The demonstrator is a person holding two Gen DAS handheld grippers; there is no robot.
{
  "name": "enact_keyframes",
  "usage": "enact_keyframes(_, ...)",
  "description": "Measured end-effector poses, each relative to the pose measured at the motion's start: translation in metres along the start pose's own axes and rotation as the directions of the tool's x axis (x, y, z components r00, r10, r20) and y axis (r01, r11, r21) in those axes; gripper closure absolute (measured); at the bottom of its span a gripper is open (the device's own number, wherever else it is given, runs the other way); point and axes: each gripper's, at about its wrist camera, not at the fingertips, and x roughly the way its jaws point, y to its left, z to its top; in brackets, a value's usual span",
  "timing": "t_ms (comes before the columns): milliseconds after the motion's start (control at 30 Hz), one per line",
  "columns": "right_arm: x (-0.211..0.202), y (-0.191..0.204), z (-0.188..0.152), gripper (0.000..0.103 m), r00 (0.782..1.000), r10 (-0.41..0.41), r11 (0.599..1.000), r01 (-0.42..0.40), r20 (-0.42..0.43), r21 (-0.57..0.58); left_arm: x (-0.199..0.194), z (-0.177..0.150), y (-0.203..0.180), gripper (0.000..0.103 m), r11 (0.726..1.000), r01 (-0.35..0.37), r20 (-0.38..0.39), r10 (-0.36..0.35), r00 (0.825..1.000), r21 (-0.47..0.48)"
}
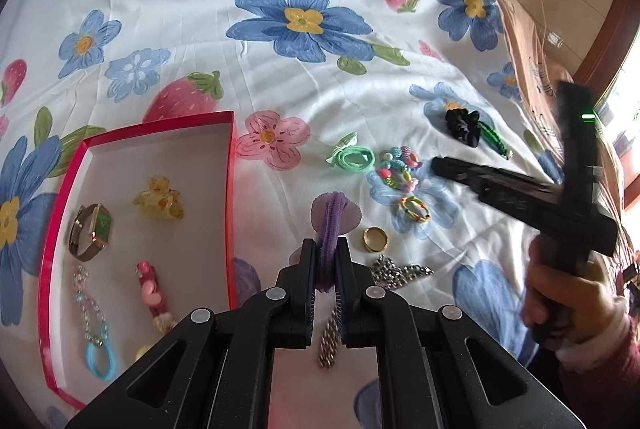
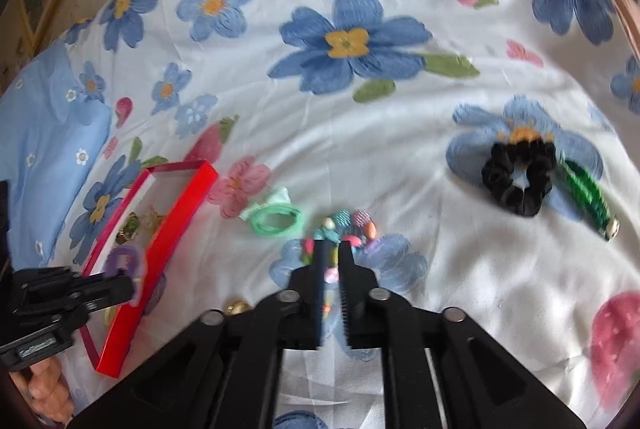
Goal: Organize jewelry
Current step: 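Lift the purple hair tie with the left tool while the right tool grasps the beaded bracelet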
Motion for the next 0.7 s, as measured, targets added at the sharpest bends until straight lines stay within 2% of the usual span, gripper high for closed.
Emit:
enact_keyframes(33, 0.005, -0.003, -0.001, 0.061, 1.0, -0.001, 1.0, 0.001, -0.008, 0.011, -0.004, -0.002, 0.0, 0.095, 1.0, -0.001, 0.004, 0.001, 1.0, 0.0)
enact_keyframes(100, 0.015, -0.004, -0.002, 0.052, 1.0, -0.016, 1.0, 0.016, -0.014, 0.006, -0.009, -0.005, 0.0, 0.095, 1.0, -0.001, 0.005, 0.001, 1.0, -0.002)
enact_keyframes(267, 0.044, -0.004, -0.003, 0.053, 0.996, -0.046, 0.999, 0.045, -0.073, -0.011, -0.012, -0.008, 0.004, 0.095, 1.0, -0.004, -0.002, 0.004, 1.0, -0.02)
enact_keyframes(300, 0.048, -0.002, -0.003, 0.056, 0.995, -0.064, 0.998, 0.062, -0.073, -0.029, -0.012, -0.008, 0.005, 0.095, 1.0, -0.006, -0.003, 0.006, 1.0, -0.025)
enact_keyframes(333, 0.049, 0.0, -0.004, 0.074, 0.995, -0.085, 0.995, 0.082, -0.061, -0.048, -0.013, -0.008, 0.007, 0.095, 1.0, -0.006, -0.003, 0.006, 1.0, -0.03)
enact_keyframes(400, 0.05, 0.001, -0.003, 0.094, 0.993, -0.096, 0.994, 0.093, -0.064, -0.057, -0.013, -0.008, 0.009, 0.095, 0.999, -0.011, -0.002, 0.011, 1.0, -0.036)
enact_keyframes(533, 0.042, 0.001, -0.004, 0.094, 0.996, -0.077, 0.996, 0.075, -0.039, -0.046, -0.017, -0.007, 0.014, 0.095, 0.999, -0.016, 0.011, 0.016, 1.0, -0.049)
enact_keyframes(700, 0.01, 0.018, 0.0, 0.094, 1.0, -0.011, 0.999, 0.012, 0.021, -0.051, -0.03, -0.011, 0.021, 0.095, 0.997, -0.024, 0.036, 0.027, 0.999, -0.068)
